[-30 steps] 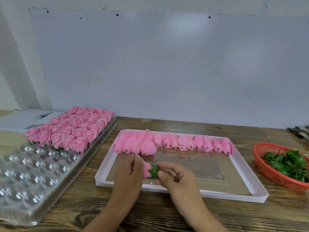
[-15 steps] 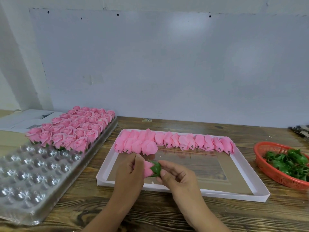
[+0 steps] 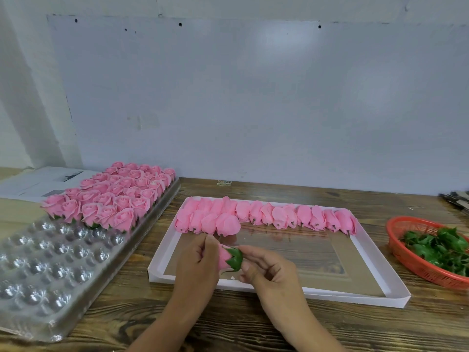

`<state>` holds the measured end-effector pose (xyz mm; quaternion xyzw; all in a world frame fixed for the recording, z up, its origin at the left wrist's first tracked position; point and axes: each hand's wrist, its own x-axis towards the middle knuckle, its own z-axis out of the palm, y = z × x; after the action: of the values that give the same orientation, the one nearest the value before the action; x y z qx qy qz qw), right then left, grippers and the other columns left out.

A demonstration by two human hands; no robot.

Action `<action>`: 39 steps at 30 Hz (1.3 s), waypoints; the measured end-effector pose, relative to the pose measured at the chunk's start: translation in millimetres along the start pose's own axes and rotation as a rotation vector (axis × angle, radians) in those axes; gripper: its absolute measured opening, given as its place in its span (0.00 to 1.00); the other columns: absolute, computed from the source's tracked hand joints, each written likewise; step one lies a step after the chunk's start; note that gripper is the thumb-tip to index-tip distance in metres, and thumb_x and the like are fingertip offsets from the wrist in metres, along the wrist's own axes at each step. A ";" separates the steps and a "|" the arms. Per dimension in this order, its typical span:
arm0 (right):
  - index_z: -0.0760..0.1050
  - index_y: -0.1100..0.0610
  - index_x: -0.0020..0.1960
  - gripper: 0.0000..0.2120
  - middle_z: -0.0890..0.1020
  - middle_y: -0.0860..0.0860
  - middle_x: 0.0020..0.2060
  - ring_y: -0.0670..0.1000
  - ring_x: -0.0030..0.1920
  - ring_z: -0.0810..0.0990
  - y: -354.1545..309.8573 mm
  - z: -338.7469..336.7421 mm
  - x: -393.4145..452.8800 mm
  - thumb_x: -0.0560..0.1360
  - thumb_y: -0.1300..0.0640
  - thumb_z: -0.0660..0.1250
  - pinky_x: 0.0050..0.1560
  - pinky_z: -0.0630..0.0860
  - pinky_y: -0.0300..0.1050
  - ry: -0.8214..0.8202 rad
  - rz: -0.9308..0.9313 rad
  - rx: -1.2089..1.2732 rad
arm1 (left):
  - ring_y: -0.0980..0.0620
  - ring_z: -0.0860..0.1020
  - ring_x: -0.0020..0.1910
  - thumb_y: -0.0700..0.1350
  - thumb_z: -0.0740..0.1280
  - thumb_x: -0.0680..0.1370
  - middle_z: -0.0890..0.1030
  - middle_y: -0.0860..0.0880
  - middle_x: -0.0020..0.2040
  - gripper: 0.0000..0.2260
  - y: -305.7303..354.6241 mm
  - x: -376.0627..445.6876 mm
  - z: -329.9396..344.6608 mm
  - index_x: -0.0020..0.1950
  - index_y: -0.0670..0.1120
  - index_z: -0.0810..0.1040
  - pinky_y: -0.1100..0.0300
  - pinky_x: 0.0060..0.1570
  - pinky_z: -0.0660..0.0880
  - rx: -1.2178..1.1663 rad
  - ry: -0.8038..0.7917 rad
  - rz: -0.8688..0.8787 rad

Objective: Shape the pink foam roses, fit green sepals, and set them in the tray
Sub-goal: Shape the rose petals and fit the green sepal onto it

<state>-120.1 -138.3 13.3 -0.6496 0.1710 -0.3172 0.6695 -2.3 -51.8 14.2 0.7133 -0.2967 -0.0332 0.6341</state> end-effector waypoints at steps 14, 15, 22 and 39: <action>0.82 0.52 0.55 0.17 0.87 0.47 0.47 0.46 0.51 0.85 2.1 1.2 -2.3 0.73 0.70 0.72 0.52 0.80 0.38 0.017 -0.025 -0.049 | 0.60 0.70 0.30 0.44 0.59 0.80 0.73 0.55 0.30 0.14 2.6 -0.6 0.4 0.36 0.40 0.73 0.68 0.30 0.68 0.020 0.009 0.015; 0.81 0.53 0.56 0.18 0.87 0.47 0.48 0.46 0.52 0.85 2.9 1.5 -2.1 0.72 0.70 0.73 0.53 0.80 0.39 0.009 -0.020 -0.058 | 0.60 0.70 0.30 0.44 0.59 0.80 0.73 0.55 0.30 0.14 2.1 -0.3 0.6 0.37 0.39 0.73 0.67 0.30 0.68 0.022 0.012 0.020; 0.82 0.45 0.54 0.20 0.87 0.45 0.48 0.46 0.53 0.84 4.9 1.5 -0.3 0.71 0.67 0.74 0.56 0.80 0.43 0.056 -0.043 -0.113 | 0.60 0.70 0.30 0.43 0.59 0.80 0.73 0.54 0.30 0.14 1.1 -0.9 1.2 0.35 0.42 0.73 0.67 0.31 0.68 0.043 0.007 0.019; 0.81 0.51 0.53 0.17 0.87 0.47 0.47 0.46 0.53 0.84 2.9 2.7 -2.6 0.71 0.68 0.74 0.57 0.79 0.43 0.042 0.002 -0.085 | 0.61 0.70 0.29 0.43 0.59 0.82 0.73 0.57 0.30 0.15 -0.2 -1.2 1.5 0.35 0.44 0.72 0.67 0.30 0.68 0.039 0.012 0.005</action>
<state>-119.7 -134.7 10.2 -0.6704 0.1992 -0.3227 0.6378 -3.8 -52.5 13.3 0.7249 -0.2953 -0.0216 0.6220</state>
